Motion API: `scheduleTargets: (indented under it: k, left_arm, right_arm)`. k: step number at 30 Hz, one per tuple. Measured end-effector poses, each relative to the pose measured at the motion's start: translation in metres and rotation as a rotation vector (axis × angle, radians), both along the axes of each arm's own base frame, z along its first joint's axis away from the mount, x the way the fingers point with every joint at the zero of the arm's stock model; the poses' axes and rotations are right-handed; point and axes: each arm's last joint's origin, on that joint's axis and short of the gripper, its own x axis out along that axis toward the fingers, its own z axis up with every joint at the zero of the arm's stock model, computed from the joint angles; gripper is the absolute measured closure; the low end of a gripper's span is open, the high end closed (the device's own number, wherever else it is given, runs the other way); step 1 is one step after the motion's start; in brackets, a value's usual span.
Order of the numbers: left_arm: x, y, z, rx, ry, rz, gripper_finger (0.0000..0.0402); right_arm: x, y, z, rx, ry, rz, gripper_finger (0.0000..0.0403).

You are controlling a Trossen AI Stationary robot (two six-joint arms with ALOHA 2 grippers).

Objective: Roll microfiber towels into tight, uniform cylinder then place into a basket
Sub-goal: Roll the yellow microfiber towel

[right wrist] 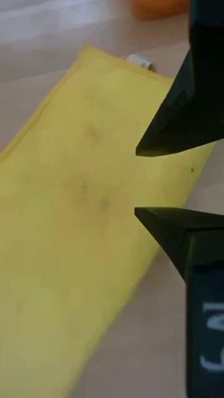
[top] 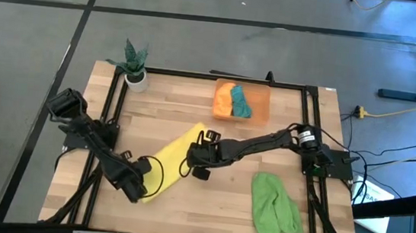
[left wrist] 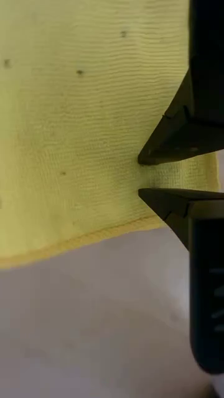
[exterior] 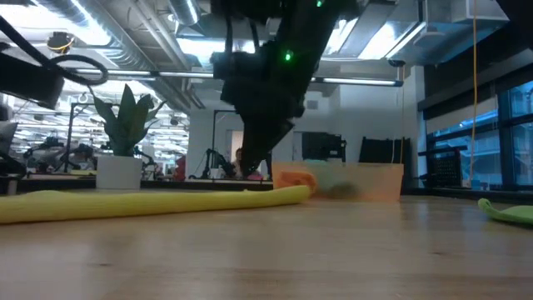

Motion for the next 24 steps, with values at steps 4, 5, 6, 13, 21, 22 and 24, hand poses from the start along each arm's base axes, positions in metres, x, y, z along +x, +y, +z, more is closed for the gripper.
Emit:
scheduleTargets:
  k: [4, 5, 6, 13, 21, 22, 24]
  left_arm:
    - [-0.001, -0.012, 0.0, -0.056, -0.055, -0.038, 0.0333]
    - [-0.001, -0.015, 0.0, -0.072, -0.07, -0.047, 0.0333]
    - [-0.001, -0.018, 0.0, -0.09, -0.085, -0.056, 0.0333]
    - [0.002, -0.033, -0.006, -0.15, -0.145, -0.087, 0.0333]
    - [0.003, -0.034, -0.009, -0.149, -0.147, -0.09, 0.0333]
    - [0.003, -0.034, -0.009, -0.149, -0.148, -0.09, 0.0333]
    - [0.003, -0.034, -0.009, -0.148, -0.151, -0.09, 0.0333]
  right_arm:
    - [0.003, -0.01, -0.012, -0.006, 0.024, -0.026, 0.026]
    - [0.004, -0.013, -0.015, -0.014, 0.034, -0.032, 0.026]
    - [0.005, -0.016, -0.018, -0.022, 0.039, -0.041, 0.026]
    - [0.01, -0.04, -0.038, -0.046, 0.086, -0.075, 0.026]
    - [0.02, -0.063, -0.039, -0.072, 0.038, -0.038, 0.026]
    - [0.022, -0.067, -0.038, -0.079, 0.022, -0.028, 0.026]
    - [0.026, -0.075, -0.037, -0.087, -0.013, -0.018, 0.026]
